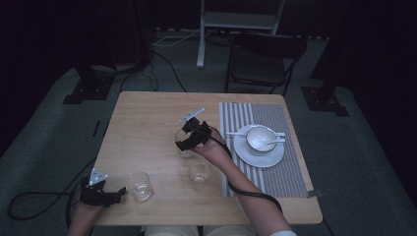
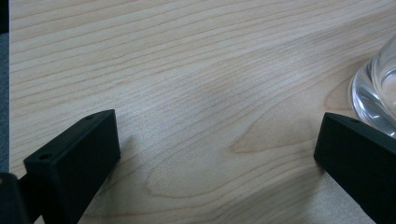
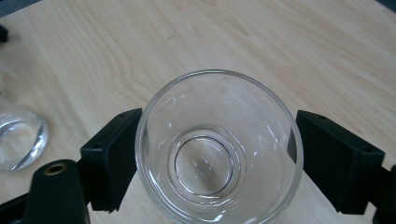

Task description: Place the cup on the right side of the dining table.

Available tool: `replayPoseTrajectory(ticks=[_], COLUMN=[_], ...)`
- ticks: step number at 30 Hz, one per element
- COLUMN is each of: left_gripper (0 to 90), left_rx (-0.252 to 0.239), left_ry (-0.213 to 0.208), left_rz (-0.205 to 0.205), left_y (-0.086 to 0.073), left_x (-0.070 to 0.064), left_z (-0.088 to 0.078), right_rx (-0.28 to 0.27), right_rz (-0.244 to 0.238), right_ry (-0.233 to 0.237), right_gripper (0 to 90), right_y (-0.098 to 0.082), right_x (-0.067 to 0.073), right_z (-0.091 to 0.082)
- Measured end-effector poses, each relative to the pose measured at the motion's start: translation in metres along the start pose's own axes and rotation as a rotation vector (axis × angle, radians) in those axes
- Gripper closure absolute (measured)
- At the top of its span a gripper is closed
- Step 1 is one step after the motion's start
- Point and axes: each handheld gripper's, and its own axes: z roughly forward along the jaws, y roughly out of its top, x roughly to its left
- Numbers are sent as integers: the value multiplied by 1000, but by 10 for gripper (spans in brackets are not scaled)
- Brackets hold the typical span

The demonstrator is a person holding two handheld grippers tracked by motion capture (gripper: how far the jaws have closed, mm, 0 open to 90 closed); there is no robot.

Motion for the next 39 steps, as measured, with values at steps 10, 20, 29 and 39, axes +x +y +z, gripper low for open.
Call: replayPoseTrajectory(ticks=[10,20,29,39], left_gripper=[7,7,7,7], left_rx=[1,0,-1,-1], left_ry=[-1,-2,-3,-2], left_rz=[1,0,0,1], left_y=[0,0,0,0], left_x=[0,0,0,0], left_z=[0,0,0,0], right_rx=[1,26,45,67], right_rz=[48,115,165,247], right_ry=[-56,-100,-168,-253], right_gripper=[178,178,178,178], right_y=[6,4,1,-9], right_x=[-31,-65,-99,-143], right_z=[-6,-5,-8,-20])
